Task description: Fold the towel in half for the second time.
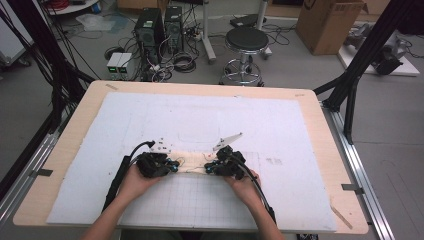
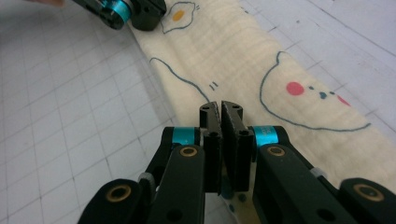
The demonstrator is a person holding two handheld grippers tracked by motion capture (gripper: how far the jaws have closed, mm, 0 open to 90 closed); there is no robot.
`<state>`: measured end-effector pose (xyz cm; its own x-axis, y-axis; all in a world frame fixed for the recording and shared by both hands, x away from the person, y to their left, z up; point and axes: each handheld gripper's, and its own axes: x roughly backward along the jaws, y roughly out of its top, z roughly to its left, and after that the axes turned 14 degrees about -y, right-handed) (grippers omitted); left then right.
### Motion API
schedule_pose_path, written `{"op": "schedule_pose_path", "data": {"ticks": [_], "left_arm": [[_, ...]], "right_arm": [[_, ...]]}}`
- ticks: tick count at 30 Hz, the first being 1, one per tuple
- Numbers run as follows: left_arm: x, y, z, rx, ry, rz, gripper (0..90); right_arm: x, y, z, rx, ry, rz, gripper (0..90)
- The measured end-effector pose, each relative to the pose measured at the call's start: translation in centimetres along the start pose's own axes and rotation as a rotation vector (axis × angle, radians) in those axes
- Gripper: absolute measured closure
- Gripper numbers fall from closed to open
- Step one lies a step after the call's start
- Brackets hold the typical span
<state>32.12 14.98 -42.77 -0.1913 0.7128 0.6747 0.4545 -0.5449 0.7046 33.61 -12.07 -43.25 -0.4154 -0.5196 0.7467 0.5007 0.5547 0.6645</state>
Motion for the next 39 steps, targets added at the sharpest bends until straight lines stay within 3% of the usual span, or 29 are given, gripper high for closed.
{"op": "schedule_pose_path", "data": {"ticks": [4,12,27,30,33,35,37,39], "left_arm": [[0.7,-0.8,0.5,0.025,0.002,-0.019,85.8],[2.3,-2.4,1.3,0.06,0.016,-0.052,83.7],[3.7,-4.1,1.6,0.064,0.017,-0.088,82.2],[3.7,-4.2,1.5,0.048,0.026,-0.097,81.5],[4.1,-3.8,1.5,0.043,0.044,-0.135,77.6],[4.4,-3.4,1.7,0.05,0.082,-0.169,73.8],[4.4,-3.3,2.0,0.066,0.096,-0.209,71.4],[4.0,-3.4,2.4,0.086,0.099,-0.185,70.8]], "right_arm": [[0.5,-0.4,-0.3,0.017,-0.018,-0.009,85.5],[2.0,-2.0,-1.8,-0.001,-0.043,-0.012,83.8],[4.3,-4.4,-4.5,-0.05,-0.099,-0.031,80.5],[4.4,-4.4,-4.6,-0.058,-0.097,-0.044,79.4],[4.7,-4.0,-4.5,-0.045,-0.105,-0.087,77.4],[4.8,-3.7,-4.5,-0.041,-0.119,-0.117,72.6],[4.7,-3.5,-4.7,-0.059,-0.128,-0.125,68.1],[4.3,-3.4,-4.8,-0.069,-0.125,-0.124,65.7]]}}
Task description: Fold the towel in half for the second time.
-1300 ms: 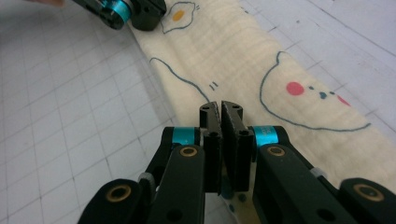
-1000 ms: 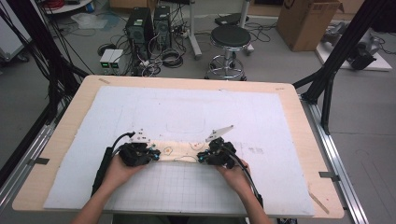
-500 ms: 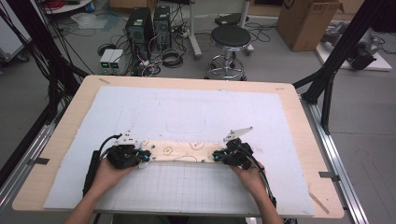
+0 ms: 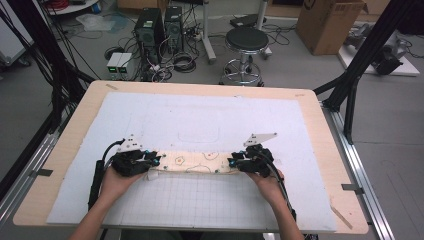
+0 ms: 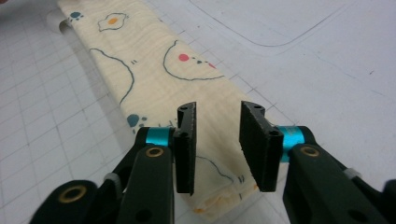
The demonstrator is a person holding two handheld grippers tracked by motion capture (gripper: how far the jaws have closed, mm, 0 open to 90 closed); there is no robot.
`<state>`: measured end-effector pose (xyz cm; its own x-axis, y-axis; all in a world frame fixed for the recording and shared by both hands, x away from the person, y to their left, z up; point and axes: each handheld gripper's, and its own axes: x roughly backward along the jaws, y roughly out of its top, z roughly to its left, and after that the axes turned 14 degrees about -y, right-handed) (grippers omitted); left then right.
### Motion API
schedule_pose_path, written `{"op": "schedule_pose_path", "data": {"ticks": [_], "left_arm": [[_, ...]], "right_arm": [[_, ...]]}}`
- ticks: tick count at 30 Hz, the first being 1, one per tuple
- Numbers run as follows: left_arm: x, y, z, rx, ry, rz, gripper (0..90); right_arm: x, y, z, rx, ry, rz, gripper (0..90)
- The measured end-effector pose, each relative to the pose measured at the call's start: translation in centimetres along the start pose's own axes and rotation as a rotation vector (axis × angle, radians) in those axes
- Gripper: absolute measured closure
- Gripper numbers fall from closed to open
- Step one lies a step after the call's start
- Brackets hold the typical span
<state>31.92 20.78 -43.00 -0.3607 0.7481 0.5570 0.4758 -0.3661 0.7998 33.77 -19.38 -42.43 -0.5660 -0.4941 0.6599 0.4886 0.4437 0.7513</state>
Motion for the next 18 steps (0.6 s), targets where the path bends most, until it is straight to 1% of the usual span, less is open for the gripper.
{"op": "schedule_pose_path", "data": {"ticks": [2,3,4,5,8,10,12,14,16,18], "left_arm": [[-0.4,-0.3,0.4,0.015,-0.001,0.045,69.4],[-0.5,-0.5,0.5,0.028,-0.011,0.044,69.1],[-0.5,-0.5,0.5,0.025,-0.006,0.039,69.0],[-0.4,-0.5,0.5,0.025,-0.006,0.041,69.1],[-0.4,-0.5,0.4,0.023,-0.007,0.05,68.9],[-0.3,-0.6,0.4,0.019,-0.008,0.053,68.9],[-0.2,-0.6,0.4,0.021,-0.009,0.049,68.9],[-0.2,-0.8,0.4,0.013,-0.011,0.05,68.9],[-0.1,-0.9,0.4,0.017,-0.012,0.04,68.9],[-0.1,-0.9,0.4,0.014,-0.017,0.042,68.9]], "right_arm": [[-0.4,-0.2,-0.1,0.005,-0.001,0.026,64.4],[-0.6,-0.3,0.0,0.004,0.002,0.044,63.5],[-0.7,-0.4,-0.1,0.017,0.0,0.052,62.7],[-0.7,-0.6,0.0,0.019,-0.004,0.061,62.5],[-0.4,-0.9,0.0,0.048,-0.016,0.058,61.1],[-0.2,-1.0,0.0,0.057,-0.024,0.054,60.1],[0.0,-1.1,0.0,0.078,-0.033,0.053,58.6],[0.2,-1.3,-0.1,0.094,-0.043,0.05,56.8],[0.3,-1.5,-0.3,0.095,-0.043,0.048,55.4],[0.4,-1.8,-0.4,0.087,-0.044,0.046,54.2]]}}
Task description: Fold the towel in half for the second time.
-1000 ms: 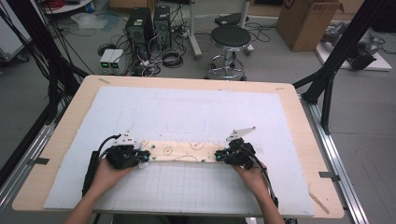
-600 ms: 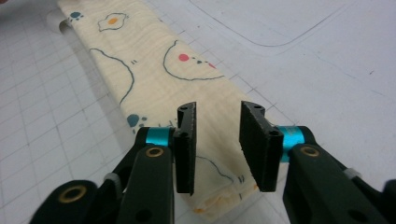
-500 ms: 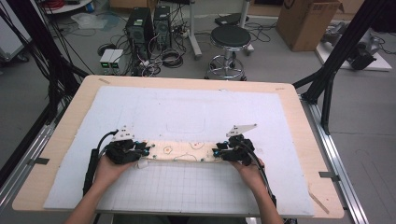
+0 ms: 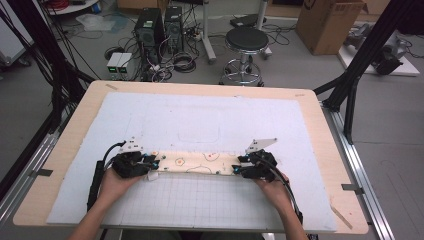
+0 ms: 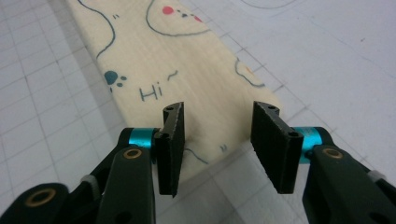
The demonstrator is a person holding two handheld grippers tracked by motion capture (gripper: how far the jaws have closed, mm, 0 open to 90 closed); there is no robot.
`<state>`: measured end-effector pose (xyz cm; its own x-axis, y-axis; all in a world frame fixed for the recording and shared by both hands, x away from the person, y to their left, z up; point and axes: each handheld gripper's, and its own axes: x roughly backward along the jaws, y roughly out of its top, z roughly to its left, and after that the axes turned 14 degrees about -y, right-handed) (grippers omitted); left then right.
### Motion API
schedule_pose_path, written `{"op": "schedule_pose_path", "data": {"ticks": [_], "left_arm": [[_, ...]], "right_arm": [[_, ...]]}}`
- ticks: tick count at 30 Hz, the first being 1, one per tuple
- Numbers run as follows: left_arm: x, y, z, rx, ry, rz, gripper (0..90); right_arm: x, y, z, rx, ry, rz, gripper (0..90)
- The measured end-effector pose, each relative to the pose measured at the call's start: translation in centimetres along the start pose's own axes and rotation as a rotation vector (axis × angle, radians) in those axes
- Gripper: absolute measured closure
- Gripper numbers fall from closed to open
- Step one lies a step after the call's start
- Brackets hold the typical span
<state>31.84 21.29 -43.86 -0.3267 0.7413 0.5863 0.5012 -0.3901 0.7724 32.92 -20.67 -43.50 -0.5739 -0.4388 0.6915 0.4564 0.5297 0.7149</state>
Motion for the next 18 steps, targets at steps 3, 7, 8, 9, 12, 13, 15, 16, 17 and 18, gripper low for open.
{"op": "schedule_pose_path", "data": {"ticks": [3,7,8,9,12,13,15,16,17,18], "left_arm": [[-0.1,0.0,-0.1,-0.004,0.003,-0.004,68.6],[0.2,0.1,-0.1,0.003,0.0,-0.018,64.5],[0.5,0.2,-0.1,0.002,-0.008,-0.033,62.4],[0.7,0.3,-0.2,0.004,-0.015,-0.053,62.1],[1.3,0.8,-0.2,0.007,-0.018,-0.09,59.8],[1.5,1.0,-0.1,0.007,-0.01,-0.097,58.3],[1.7,1.3,0.3,0.028,-0.013,-0.127,56.9],[1.8,1.4,0.5,0.036,-0.01,-0.129,56.1],[1.7,1.6,0.7,0.051,0.005,-0.128,55.2],[1.7,1.7,1.0,0.055,0.01,-0.116,54.9]], "right_arm": [[0.0,-0.3,-0.2,-0.018,0.014,-0.006,52.8],[0.5,0.0,-0.3,-0.045,0.032,-0.031,51.8],[0.7,0.1,-0.4,-0.056,0.035,-0.054,51.8],[1.1,0.2,-0.5,-0.071,0.045,-0.075,51.7],[1.8,0.9,-1.1,-0.1,0.038,-0.115,50.6],[2.0,1.1,-1.4,-0.113,0.034,-0.122,50.6],[2.2,1.5,-1.8,-0.132,0.021,-0.124,50.7],[2.0,1.7,-2.0,-0.137,0.011,-0.117,50.8],[1.9,1.7,-2.2,-0.137,0.005,-0.111,51.2],[1.5,1.8,-2.3,-0.14,-0.005,-0.096,51.4]]}}
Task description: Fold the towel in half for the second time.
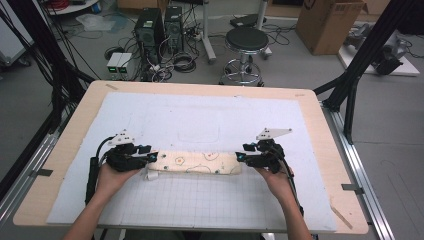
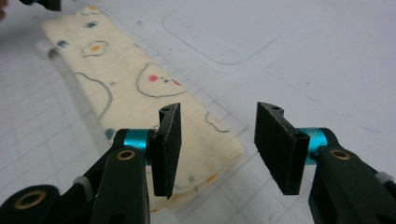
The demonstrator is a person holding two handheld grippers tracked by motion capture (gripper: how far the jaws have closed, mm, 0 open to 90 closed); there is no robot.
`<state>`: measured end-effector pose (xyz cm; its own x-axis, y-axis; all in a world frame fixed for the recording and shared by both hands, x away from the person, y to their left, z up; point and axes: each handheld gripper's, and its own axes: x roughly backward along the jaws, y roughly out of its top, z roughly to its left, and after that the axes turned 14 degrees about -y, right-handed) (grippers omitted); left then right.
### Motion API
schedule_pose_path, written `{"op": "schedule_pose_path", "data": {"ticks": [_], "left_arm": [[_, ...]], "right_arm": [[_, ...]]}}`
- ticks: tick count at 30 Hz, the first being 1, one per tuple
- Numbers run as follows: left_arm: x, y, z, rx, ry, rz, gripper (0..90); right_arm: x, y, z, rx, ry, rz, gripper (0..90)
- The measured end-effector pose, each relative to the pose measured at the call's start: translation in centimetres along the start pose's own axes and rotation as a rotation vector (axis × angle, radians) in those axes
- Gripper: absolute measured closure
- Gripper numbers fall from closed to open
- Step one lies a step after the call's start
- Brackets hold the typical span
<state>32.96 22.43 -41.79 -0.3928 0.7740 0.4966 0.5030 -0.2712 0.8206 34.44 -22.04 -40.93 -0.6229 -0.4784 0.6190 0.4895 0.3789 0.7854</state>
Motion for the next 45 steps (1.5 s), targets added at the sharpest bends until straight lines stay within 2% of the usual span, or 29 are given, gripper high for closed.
{"op": "schedule_pose_path", "data": {"ticks": [3,5,11,14,16,18,22,25,29,32,35,38,42,45], "left_arm": [[-0.5,0.2,0.6,0.029,0.023,-0.001,54.1],[-1.0,0.2,0.9,0.049,0.024,0.014,53.4],[-2.0,-0.4,2.1,0.122,-0.006,0.07,53.6],[-2.2,-0.6,2.2,0.128,-0.029,0.106,59.5],[-2.3,-0.6,2.0,0.112,-0.027,0.113,65.8],[-2.3,-0.6,2.0,0.117,-0.028,0.109,72.0],[-2.2,-0.4,2.0,0.101,-0.021,0.105,78.0],[-2.1,-0.1,2.0,0.096,-0.005,0.081,79.4],[-2.1,0.3,2.3,0.097,0.026,0.039,79.8],[-2.3,0.8,2.6,0.096,0.045,0.039,79.9],[-2.3,1.6,2.9,0.085,0.067,0.015,79.9],[-2.7,2.4,3.4,0.079,0.091,0.025,79.8],[-3.3,2.6,3.9,0.103,0.103,-0.004,79.4],[-3.9,2.3,4.3,0.12,0.108,0.018,77.0]], "right_arm": [[-1.1,-0.3,-0.5,-0.032,-0.016,0.046,51.3],[-1.8,-0.5,-0.8,-0.053,-0.008,0.071,51.0],[-2.9,-0.9,-0.9,-0.067,0.026,0.118,58.0],[-3.2,-1.1,-1.0,-0.086,0.064,0.138,65.5],[-3.4,-1.2,-1.0,-0.092,0.087,0.149,71.5],[-3.5,-1.2,-0.9,-0.086,0.101,0.154,78.1],[-3.4,-1.0,-0.9,-0.087,0.114,0.151,82.9],[-3.1,-0.5,-0.8,-0.07,0.087,0.152,83.4],[-2.7,0.6,-0.9,-0.075,0.061,0.138,83.7],[-3.0,1.3,-1.1,-0.075,0.037,0.145,83.9],[-3.3,1.9,-1.3,-0.082,0.008,0.142,83.8],[-3.7,2.4,-1.6,-0.094,-0.018,0.128,83.7],[-4.4,2.5,-2.2,-0.122,-0.043,0.128,83.3],[-5.1,2.1,-2.7,-0.142,-0.049,0.123,79.0]]}}
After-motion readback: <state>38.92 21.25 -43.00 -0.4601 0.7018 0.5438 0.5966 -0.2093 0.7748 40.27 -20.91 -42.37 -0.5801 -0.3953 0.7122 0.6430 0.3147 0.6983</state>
